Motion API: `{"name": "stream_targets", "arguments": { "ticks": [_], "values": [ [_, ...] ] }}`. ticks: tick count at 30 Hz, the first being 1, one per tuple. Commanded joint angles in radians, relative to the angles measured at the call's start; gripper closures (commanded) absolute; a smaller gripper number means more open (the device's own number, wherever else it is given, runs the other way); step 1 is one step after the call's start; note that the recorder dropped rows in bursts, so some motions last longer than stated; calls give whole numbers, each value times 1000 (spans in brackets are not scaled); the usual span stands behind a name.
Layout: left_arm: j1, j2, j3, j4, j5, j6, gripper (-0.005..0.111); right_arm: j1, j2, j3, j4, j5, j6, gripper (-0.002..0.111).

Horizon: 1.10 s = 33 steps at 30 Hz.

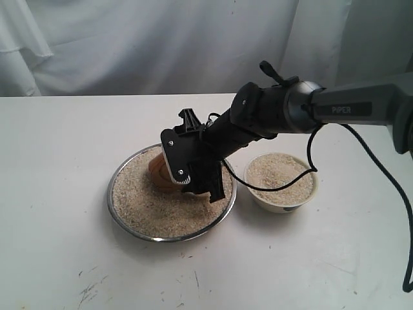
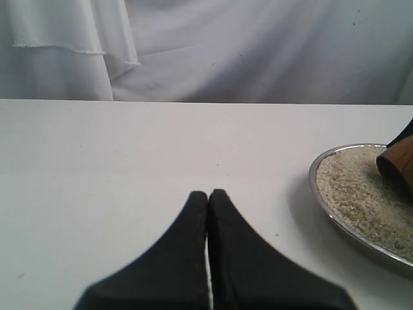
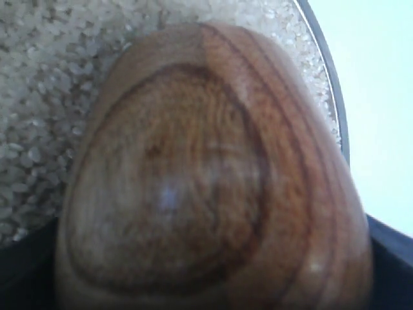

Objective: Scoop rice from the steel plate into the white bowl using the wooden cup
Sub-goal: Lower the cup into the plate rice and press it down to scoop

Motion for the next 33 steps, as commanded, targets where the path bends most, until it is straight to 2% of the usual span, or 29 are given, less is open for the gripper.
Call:
{"name": "stream_targets", "arguments": {
  "ticks": [1,9,17,33],
  "values": [
    [-2,-5,5,-1,-6,-3,107,7,14,-6,2,16,8,108],
    [-2,-5,5,-1,-6,-3,107,13,26,-6,33,8,8,108],
    [-2,-5,5,-1,-6,-3,107,13,26,-6,186,19,-39,108],
    [-2,-5,5,-1,-6,-3,107,8,47,-6,217,15,-40,108]
  ]
}}
